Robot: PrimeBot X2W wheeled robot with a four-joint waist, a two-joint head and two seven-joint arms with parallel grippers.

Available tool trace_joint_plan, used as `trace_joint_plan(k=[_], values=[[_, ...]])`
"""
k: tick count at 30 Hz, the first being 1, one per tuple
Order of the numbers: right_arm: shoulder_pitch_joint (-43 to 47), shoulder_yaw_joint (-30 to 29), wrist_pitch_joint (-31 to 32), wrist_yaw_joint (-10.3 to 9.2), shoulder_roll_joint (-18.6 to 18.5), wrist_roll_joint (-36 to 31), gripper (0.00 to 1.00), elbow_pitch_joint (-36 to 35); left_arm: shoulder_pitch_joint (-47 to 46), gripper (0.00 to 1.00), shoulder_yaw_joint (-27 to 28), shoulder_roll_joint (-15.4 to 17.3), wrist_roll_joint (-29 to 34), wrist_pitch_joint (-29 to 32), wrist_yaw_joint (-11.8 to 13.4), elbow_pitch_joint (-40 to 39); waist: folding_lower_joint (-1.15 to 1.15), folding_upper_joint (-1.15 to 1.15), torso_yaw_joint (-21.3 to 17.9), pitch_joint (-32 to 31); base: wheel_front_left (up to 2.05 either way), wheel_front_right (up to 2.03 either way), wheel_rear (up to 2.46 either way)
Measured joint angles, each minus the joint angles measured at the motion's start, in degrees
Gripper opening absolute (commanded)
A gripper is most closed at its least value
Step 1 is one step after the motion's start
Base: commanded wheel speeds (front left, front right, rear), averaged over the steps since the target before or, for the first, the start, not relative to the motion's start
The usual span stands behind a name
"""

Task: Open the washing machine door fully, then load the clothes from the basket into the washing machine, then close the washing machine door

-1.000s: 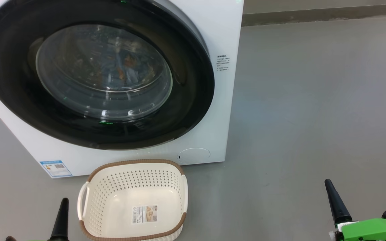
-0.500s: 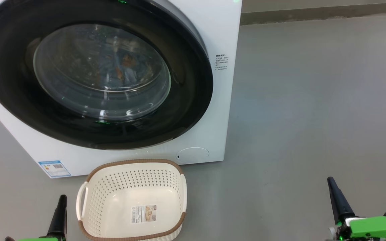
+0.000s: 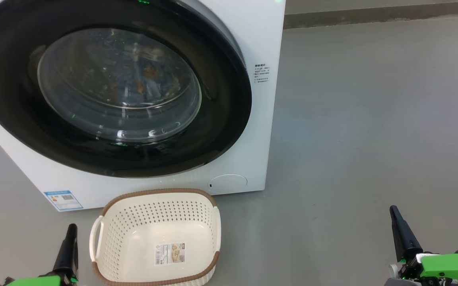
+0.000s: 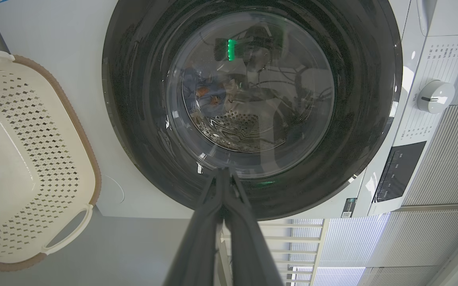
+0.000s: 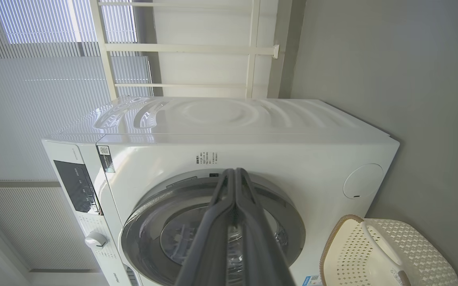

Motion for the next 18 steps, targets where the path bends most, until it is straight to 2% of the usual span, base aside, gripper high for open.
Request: trace_joint_plan(k=[18], values=[[0.0, -0.2, 0.4, 0.0, 0.0, 0.1, 0.0, 0.0, -0.1, 0.0, 0.0, -0.1, 0.0, 0.0, 0.0, 0.0, 0.0, 0.0, 0.0, 0.0, 0.0, 0.0, 0.0]])
